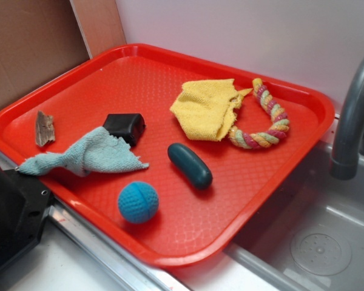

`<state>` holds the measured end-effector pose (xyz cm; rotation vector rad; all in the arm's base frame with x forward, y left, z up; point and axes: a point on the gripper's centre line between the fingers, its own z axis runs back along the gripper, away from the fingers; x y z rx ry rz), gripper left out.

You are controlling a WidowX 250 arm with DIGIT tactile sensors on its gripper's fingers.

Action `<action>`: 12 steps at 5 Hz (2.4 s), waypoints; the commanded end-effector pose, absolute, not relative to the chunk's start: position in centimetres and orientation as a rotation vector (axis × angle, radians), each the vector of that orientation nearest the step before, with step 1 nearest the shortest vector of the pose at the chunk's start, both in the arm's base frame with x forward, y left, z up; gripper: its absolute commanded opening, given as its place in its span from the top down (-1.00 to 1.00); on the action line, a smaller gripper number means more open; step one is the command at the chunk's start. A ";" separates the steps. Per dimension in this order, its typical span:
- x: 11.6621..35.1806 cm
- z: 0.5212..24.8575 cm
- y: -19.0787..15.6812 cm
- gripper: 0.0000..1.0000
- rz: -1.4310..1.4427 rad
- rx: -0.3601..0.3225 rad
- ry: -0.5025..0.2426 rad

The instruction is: Grab the yellow cloth.

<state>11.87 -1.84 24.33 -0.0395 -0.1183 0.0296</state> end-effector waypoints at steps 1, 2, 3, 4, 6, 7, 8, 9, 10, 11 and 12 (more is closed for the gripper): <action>11.9 24.3 -1.8 -1.00 0.030 -0.039 -0.118; 16.9 19.3 -3.3 -1.00 -0.181 -0.045 -0.126; 22.0 16.4 -4.8 -1.00 -0.205 0.025 -0.163; 27.2 12.9 -5.6 -1.00 -0.232 0.042 -0.234; 32.6 6.1 -3.5 -1.00 -0.287 0.047 -0.213; 32.5 4.3 -3.0 -1.00 -0.307 -0.004 -0.132; 31.4 3.5 -2.5 0.18 -0.258 0.002 -0.084; 30.7 4.5 -2.5 1.00 -0.223 0.004 -0.100; 29.5 5.9 -3.0 1.00 -0.218 0.018 -0.134; 27.9 7.0 -3.7 1.00 -0.201 0.068 -0.129; 25.9 11.9 -2.4 1.00 -0.055 0.107 -0.112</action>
